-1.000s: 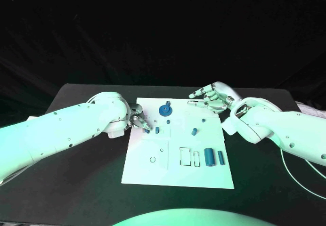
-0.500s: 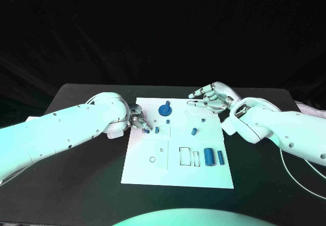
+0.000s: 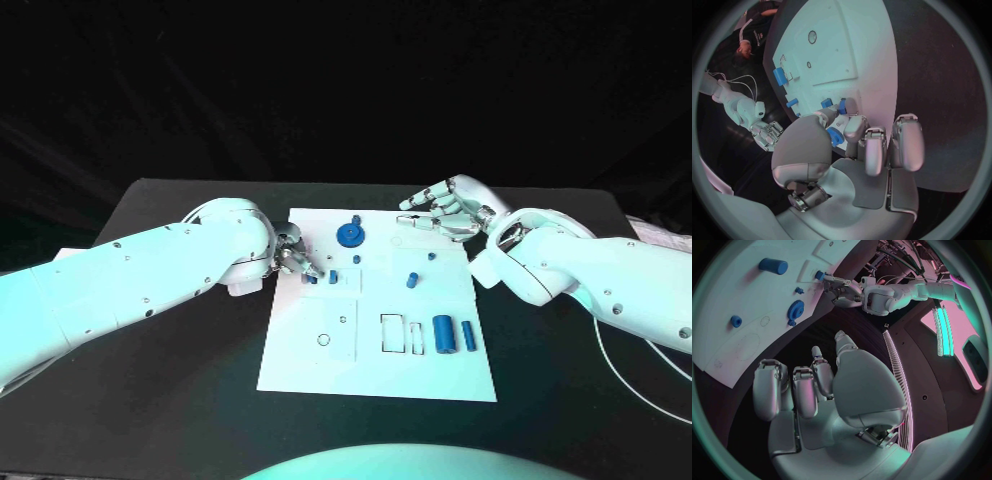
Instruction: Assemble the parts on the task board
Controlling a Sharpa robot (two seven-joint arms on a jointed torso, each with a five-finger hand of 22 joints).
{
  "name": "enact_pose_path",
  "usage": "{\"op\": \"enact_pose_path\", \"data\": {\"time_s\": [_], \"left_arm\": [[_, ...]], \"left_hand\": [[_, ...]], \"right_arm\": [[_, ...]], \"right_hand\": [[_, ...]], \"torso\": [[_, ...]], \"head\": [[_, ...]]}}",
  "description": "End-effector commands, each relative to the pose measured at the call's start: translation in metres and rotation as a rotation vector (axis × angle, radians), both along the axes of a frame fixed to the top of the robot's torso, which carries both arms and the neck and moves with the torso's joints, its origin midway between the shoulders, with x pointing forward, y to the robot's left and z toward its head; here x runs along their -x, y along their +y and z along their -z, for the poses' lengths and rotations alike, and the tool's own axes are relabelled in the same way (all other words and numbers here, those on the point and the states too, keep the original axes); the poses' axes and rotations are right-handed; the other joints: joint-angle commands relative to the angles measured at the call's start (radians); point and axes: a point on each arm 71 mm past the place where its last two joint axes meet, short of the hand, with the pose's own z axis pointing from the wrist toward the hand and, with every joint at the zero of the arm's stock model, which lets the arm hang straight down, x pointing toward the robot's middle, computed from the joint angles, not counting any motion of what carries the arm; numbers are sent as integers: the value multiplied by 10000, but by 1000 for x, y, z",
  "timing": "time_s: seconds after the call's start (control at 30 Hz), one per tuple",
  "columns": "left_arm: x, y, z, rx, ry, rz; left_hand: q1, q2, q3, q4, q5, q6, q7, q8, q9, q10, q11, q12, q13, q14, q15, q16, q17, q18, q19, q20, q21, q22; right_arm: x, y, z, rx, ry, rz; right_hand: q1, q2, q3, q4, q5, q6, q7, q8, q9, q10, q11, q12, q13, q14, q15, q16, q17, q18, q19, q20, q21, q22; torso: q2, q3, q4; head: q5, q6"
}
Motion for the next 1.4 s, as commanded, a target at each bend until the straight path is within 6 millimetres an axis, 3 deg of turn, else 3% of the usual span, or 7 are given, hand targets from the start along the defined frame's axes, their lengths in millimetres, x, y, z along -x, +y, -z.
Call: {"op": "enact_pose_path", "data": {"time_s": [0.03, 0.73, 1.4], "left_arm": [[3, 5, 11, -410, 282, -135], [6, 1, 6, -38, 99, -203], [8, -3, -1, 39, -26, -107]], "left_hand": [[-146, 23, -199, 87, 33, 80, 5, -51, -23, 69, 7, 44, 14, 1051, -75, 30, 2633, -45, 219, -48, 58, 796], [-161, 84, -1473, 513, 31, 230, -31, -126, -80, 167, -18, 86, 111, 1051, -98, 30, 2633, -69, 273, -69, 128, 921], [-42, 153, -1639, 537, 47, 257, -46, -126, -80, 186, -32, 99, 135, 1051, -104, 30, 2633, -75, 285, -75, 146, 950]], "right_arm": [[1, 2, 0, -12, -7, -176], [0, 3, 2, -5, 57, -194], [0, 3, 4, 3, 123, -201]], "right_hand": [[-9, 90, -77, 7, 43, 63, -27, 16, 11, -36, -18, -46, 655, 884, -8, -39, 2016, 90, -68, -34, -67, -14], [-17, 95, -90, 11, 47, 63, -27, 15, 11, -36, -18, -46, 654, 883, -8, -41, 2014, 91, -71, -34, -72, -22], [-17, 95, -90, 11, 47, 63, -27, 15, 11, -36, -18, -46, 654, 883, -8, -41, 2014, 91, -71, -34, -72, -22]], "torso": [[1, 5, 10], [6, 4, 19], [2, -8, 33]], "head": [[-17, 14], [1, 27], [-19, 20]]}}
